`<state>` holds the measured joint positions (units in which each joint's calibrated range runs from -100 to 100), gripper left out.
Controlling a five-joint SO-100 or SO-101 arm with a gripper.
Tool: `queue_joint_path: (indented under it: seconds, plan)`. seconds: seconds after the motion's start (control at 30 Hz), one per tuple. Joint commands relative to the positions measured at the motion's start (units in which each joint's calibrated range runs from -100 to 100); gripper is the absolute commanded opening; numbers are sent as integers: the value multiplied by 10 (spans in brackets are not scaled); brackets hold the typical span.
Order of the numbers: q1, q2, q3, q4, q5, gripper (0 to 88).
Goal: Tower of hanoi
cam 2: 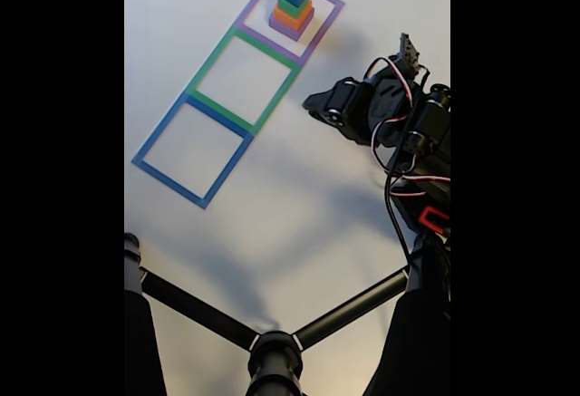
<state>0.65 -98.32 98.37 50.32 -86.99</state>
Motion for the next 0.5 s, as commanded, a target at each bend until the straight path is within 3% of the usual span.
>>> queue_joint_path:
  seconds: [0.0,0.27,0.47]
  plan:
    - [15,76,-67,-46,131,9]
    - [28,227,-262,-60,260,9]
    - [32,299,-411,-53,489,9]
